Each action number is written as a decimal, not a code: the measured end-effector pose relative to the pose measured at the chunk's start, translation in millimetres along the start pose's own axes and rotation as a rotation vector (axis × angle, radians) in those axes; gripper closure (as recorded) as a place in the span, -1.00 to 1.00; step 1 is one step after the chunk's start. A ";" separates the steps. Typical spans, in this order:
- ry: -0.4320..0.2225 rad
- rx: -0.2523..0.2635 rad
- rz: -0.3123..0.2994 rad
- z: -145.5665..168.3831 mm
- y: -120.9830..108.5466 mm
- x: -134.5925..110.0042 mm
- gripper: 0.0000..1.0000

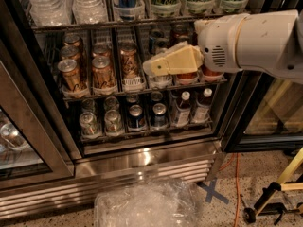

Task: Pick green can from top shelf of fridge

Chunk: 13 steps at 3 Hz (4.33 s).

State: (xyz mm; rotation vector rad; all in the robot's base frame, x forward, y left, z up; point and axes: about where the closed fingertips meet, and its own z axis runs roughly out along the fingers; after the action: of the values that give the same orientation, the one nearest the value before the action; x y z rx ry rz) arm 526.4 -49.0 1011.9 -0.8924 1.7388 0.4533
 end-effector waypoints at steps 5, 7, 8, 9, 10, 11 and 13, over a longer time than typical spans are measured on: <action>-0.195 0.392 0.157 8.5 -6.7 -38.4 -1.00; -0.271 0.436 0.130 19.0 -22.1 -55.9 -0.17; -0.282 0.445 0.123 26.3 -28.2 -56.2 -0.10; -0.300 0.477 0.119 30.8 -40.7 -56.2 -0.14; -0.320 0.508 0.114 39.1 -56.1 -61.5 -0.18; -0.337 0.536 0.107 50.2 -70.9 -69.2 -0.44; -0.362 0.590 0.104 63.1 -90.5 -83.6 -0.42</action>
Offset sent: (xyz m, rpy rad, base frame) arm 0.0126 0.0368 0.0369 0.1741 -0.0926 -0.4195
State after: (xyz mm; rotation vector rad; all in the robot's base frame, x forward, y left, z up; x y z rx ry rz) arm 646.8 -35.7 1078.8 -0.2763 1.4636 0.1353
